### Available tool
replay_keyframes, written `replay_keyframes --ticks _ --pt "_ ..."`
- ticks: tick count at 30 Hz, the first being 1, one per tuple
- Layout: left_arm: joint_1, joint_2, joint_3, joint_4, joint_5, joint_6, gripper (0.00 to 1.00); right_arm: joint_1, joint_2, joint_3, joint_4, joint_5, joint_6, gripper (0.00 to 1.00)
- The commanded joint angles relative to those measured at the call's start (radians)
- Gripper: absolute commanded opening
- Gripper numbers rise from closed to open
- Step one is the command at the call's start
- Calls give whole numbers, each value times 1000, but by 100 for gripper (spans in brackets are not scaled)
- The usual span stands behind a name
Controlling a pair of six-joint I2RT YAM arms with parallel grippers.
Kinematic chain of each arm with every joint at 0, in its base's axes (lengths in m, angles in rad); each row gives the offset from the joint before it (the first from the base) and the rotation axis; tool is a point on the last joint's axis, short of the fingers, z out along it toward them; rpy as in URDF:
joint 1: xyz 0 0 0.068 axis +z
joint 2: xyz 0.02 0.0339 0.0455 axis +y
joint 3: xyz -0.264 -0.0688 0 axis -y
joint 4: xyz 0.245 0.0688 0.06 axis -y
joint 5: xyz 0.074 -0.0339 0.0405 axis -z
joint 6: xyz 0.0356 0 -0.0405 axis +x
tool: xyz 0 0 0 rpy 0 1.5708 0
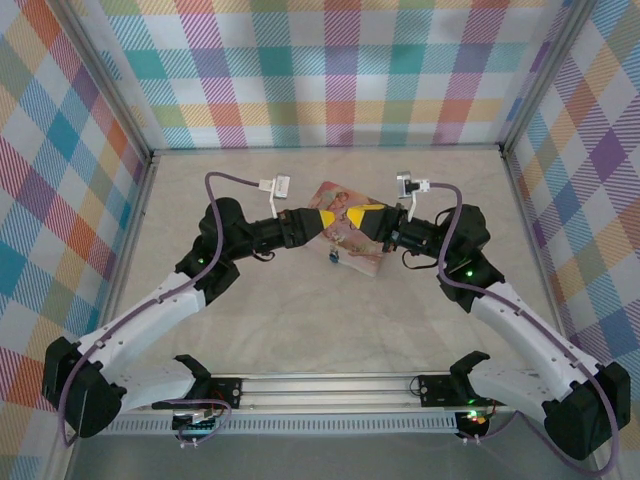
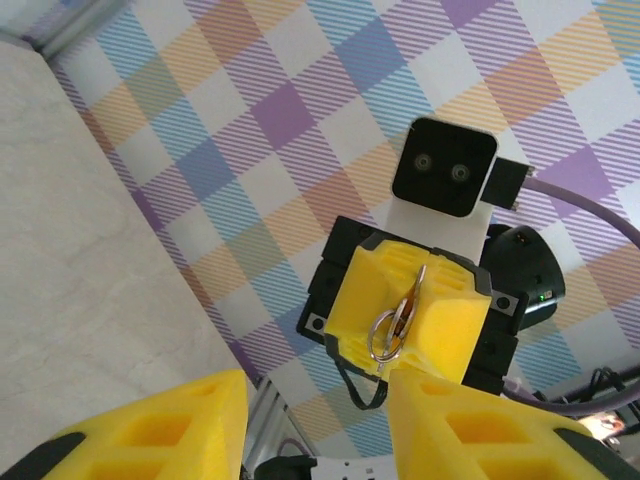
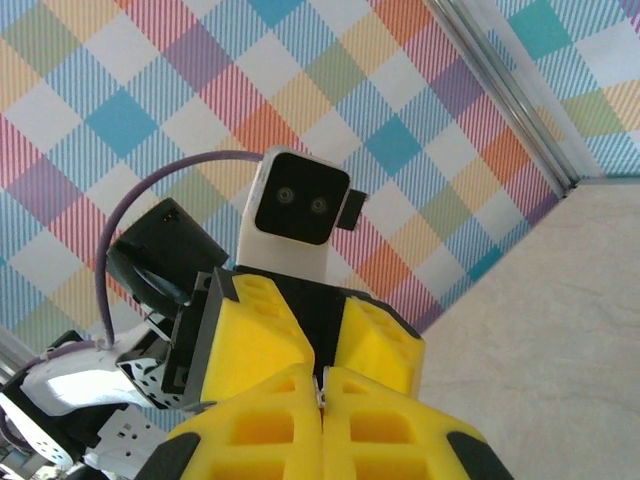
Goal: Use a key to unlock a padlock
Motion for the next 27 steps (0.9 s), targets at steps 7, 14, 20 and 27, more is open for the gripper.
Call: replay_keyframes --ticks 7,14,20,27 --pt "43 -7 91 -198 -7 142 43 -2 26 135 -364 -81 -252 2" --pt "48 51 129 -377 -43 213 45 2 178 240 -641 -130 -357 1" --pt "48 71 111 -422 -28 230 46 8 244 278 -765 -121 -408 1" --pt "48 67 54 -340 25 213 37 8 197 260 -662 -147 -326 3"
